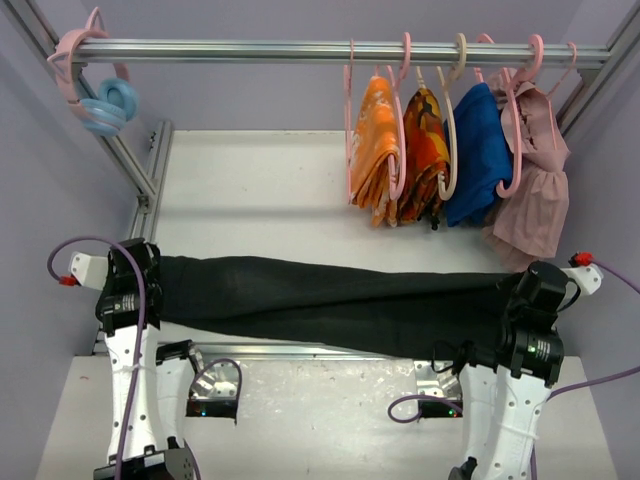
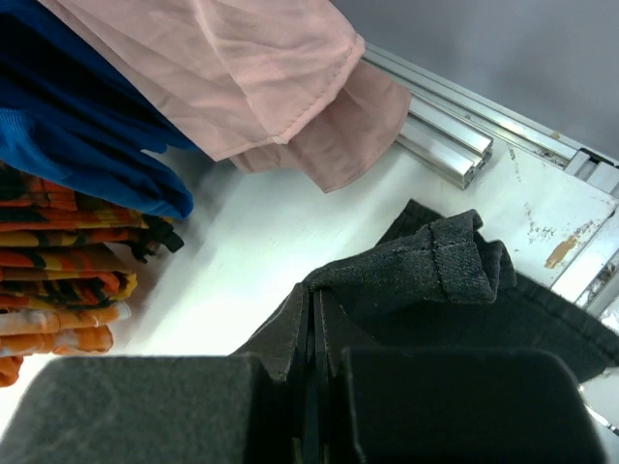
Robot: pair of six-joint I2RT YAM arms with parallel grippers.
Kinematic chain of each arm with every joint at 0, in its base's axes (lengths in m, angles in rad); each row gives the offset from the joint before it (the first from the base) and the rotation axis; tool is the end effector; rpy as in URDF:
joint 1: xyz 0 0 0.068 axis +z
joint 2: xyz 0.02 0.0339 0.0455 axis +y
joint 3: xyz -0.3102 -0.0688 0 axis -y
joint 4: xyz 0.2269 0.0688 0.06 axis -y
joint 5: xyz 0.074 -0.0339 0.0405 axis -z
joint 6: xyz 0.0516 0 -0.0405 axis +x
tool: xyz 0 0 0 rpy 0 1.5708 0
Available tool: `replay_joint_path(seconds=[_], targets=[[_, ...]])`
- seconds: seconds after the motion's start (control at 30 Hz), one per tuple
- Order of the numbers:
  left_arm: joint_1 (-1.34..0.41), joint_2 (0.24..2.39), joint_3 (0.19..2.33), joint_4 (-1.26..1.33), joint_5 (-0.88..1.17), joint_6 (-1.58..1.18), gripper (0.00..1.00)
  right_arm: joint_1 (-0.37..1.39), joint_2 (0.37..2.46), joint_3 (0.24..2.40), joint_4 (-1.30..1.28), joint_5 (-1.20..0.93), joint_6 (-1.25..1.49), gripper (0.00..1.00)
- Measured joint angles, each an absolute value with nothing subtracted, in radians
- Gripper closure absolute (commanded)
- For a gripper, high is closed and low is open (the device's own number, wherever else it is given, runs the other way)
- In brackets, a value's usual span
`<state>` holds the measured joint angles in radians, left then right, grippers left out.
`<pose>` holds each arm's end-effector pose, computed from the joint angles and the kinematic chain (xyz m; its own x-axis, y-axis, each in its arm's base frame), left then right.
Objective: Place the trousers on the hanger
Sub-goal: Fold the trousers at the center of the board.
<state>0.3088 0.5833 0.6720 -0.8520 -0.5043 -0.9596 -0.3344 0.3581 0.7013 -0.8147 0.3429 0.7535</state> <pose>0.0571 0.0444 0.2818 0.1124 -0.7168 -0.6882 -0.8829 0.2457 -0.4001 0.0247 -0.0269 0.2994 0.0922 0.6501 -0.7542 0.7253 0.4751 0.4982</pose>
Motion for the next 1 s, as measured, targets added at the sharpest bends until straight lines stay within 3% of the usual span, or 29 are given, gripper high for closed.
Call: replay_joint_path(seconds=[0.1,0.3,0.33,0.5,0.6,0.73,0.87,0.93,1.0], targets=[[0.309,0.538,0.672,-0.867,-0.524,-0.98,0.73,-0.334,0.353,0.701,-0.82,0.362,0.756,1.0],[0.309,0.415,0.673,-0.861,-0.528,-0.989,0.25,-0.335,0.348,0.694,-0.819,0.367,0.756,1.0],[0.31,0.409,0.673,-0.847,-0.511,-0.985,0.22,-0.335,0.342,0.688,-0.817,0.367,0.756,1.0],[0.31,0.591,0.674,-0.73,-0.318,-0.917,0.2,-0.337,0.313,0.664,-0.821,0.367,0.756,1.0],[0.292,0.828,0.686,-0.69,-0.214,-0.893,0.18,-0.337,0.308,0.662,-0.824,0.376,0.756,0.92],[0.212,1.11,0.73,-0.684,-0.185,-0.888,0.17,-0.337,0.291,0.664,-0.837,0.419,0.758,0.93],[0.147,1.166,0.762,-0.701,-0.19,-0.899,0.16,-0.337,0.27,0.706,-0.871,0.471,0.759,0.92],[0.137,1.164,0.781,-0.7,-0.192,-0.901,0.16,-0.336,0.26,0.747,-0.886,0.496,0.756,0.83],[0.136,1.163,0.796,-0.699,-0.195,-0.903,0.16,-0.331,0.252,0.81,-0.893,0.52,0.748,0.58]])
